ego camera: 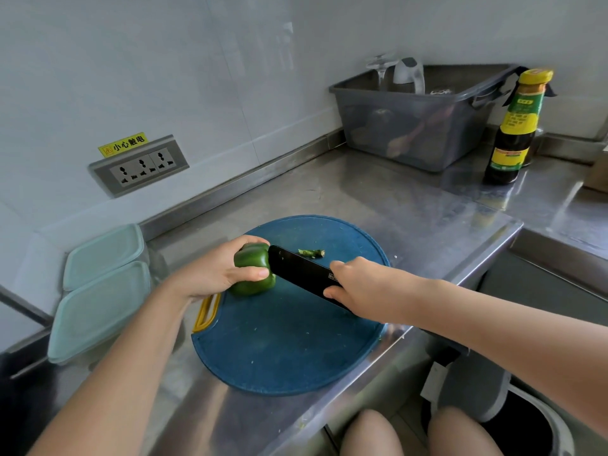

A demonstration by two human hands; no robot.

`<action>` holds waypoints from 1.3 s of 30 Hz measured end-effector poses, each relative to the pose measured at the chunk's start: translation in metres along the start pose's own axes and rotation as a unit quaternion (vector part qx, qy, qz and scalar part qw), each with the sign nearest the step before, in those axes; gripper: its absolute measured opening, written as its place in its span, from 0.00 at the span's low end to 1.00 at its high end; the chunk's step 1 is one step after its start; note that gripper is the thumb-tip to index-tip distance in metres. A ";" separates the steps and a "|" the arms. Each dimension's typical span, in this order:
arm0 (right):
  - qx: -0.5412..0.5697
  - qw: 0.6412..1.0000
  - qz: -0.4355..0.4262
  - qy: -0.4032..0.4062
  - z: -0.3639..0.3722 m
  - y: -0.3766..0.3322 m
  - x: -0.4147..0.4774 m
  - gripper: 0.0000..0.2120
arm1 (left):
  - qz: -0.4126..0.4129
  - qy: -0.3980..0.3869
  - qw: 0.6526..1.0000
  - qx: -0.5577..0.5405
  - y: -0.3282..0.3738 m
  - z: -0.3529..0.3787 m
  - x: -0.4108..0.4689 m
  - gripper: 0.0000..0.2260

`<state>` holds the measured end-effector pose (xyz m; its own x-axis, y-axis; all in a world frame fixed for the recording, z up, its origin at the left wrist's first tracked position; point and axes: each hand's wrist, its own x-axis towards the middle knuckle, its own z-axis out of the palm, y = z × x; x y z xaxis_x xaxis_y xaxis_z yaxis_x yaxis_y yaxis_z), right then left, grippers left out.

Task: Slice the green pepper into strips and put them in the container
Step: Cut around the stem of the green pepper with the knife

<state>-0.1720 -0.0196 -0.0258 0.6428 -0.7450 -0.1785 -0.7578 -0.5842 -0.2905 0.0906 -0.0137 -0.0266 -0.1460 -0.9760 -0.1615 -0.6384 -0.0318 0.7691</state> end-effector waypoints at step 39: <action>0.063 0.998 0.021 -0.018 -0.003 -0.004 -0.010 0.15 | 0.062 0.122 0.988 0.072 0.005 0.021 -0.023 0.21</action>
<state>-0.1756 -0.0112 -0.0198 0.6161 -0.7546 -0.2258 -0.7655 -0.5062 -0.3972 0.0744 0.0130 -0.0319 -0.0544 -0.9939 0.0959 -0.7306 0.1051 0.6747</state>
